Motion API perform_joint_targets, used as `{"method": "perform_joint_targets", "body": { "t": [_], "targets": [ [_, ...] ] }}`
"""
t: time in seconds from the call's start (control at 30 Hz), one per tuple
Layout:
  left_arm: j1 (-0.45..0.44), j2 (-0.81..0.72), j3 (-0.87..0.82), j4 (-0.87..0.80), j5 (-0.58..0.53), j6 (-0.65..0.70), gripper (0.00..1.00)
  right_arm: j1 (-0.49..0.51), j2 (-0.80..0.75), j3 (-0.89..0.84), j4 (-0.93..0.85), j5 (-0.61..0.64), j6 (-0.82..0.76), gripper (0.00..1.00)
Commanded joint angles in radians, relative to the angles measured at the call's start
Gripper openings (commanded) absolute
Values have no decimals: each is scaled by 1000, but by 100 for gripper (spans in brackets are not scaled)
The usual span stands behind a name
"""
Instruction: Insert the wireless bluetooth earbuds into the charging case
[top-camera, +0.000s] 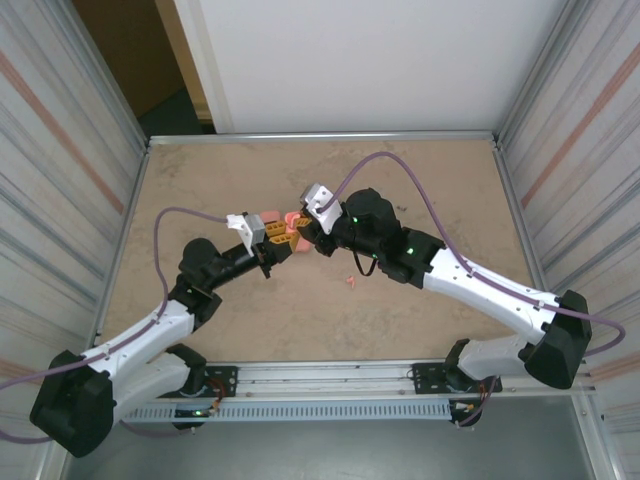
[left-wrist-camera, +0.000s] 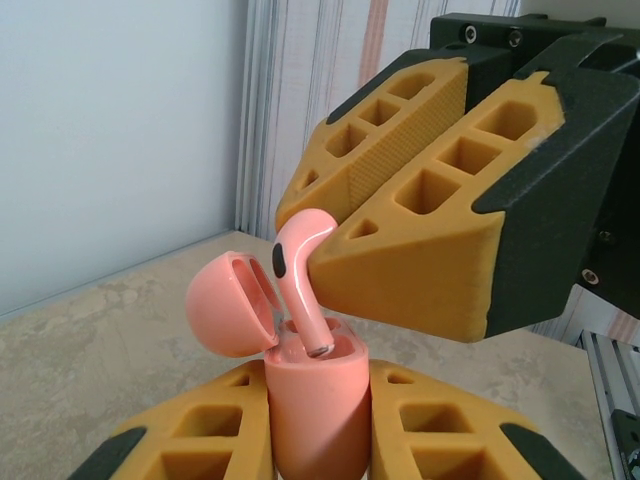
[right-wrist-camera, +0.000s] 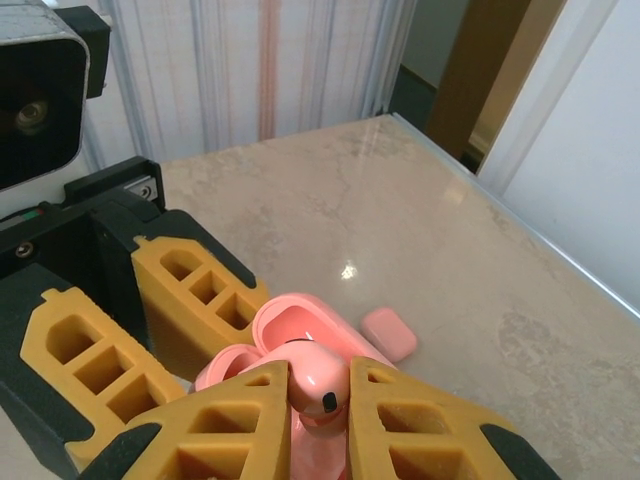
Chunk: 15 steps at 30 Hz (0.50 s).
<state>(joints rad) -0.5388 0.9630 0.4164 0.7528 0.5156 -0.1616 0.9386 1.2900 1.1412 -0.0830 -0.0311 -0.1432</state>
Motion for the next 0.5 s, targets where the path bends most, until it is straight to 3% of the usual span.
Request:
{"method": "perform_joint_targets", "body": {
  "t": [0.0,0.47],
  "targets": [
    [-6,-20,-4,22,16,-4,0,8,2,40,-28,-28,-13,17],
    [-6,-23,2,16,15,-1,0,8,15,54,-66,-67,-16,18]
  ]
}}
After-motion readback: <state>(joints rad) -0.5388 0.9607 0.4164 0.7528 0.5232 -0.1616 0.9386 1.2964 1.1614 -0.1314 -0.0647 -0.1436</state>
